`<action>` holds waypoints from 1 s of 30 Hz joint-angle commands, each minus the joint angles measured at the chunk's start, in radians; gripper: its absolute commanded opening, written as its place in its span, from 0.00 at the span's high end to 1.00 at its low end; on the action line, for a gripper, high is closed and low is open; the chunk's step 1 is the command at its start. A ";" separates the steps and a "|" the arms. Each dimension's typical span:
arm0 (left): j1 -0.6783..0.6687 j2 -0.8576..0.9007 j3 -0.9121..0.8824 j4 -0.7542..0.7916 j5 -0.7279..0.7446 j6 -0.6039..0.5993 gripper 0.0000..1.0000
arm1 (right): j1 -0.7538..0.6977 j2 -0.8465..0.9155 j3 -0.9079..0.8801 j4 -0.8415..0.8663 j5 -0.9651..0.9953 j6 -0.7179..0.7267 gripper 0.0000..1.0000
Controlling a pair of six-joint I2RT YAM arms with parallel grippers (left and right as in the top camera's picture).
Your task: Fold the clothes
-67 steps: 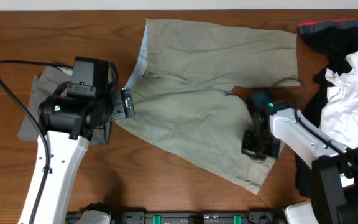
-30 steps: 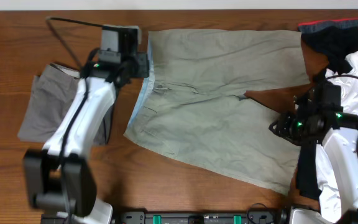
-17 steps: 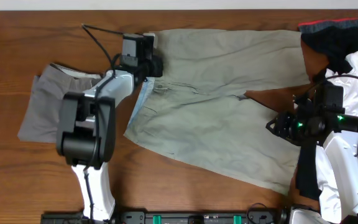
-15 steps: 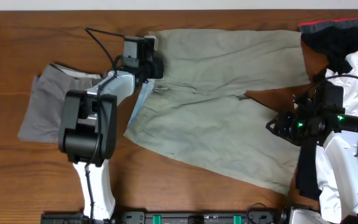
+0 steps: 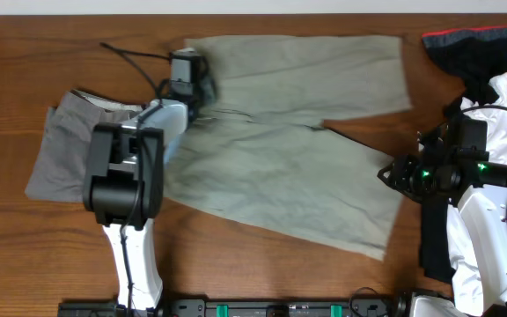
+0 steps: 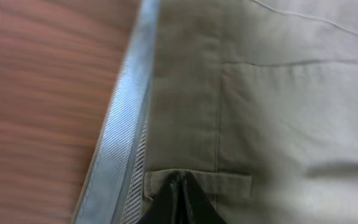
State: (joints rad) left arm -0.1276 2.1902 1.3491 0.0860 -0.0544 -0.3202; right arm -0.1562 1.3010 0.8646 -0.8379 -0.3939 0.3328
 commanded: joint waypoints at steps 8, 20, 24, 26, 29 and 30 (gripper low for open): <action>0.078 0.028 -0.005 -0.051 -0.117 -0.027 0.83 | 0.090 0.044 -0.001 0.050 0.087 0.014 0.58; 0.076 -0.341 0.008 -0.208 -0.073 0.021 0.45 | 0.112 0.389 -0.016 0.439 0.091 0.031 0.99; 0.076 -0.500 0.008 -0.361 -0.057 0.020 0.42 | 0.111 0.517 -0.016 0.592 0.081 0.056 0.99; 0.076 -0.576 0.008 -0.473 -0.057 0.019 0.40 | 0.105 0.552 -0.016 0.571 0.158 0.082 0.99; 0.076 -0.664 0.008 -0.635 -0.057 0.018 0.22 | 0.082 0.570 -0.016 0.436 0.415 0.176 0.99; 0.076 -0.685 0.008 -0.680 -0.058 0.012 0.21 | 0.071 0.570 -0.016 0.396 0.505 0.192 0.99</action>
State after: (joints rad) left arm -0.0559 1.5463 1.3567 -0.5171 -0.1131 -0.3119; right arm -0.0593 1.7931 0.9009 -0.3435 -0.2657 0.4328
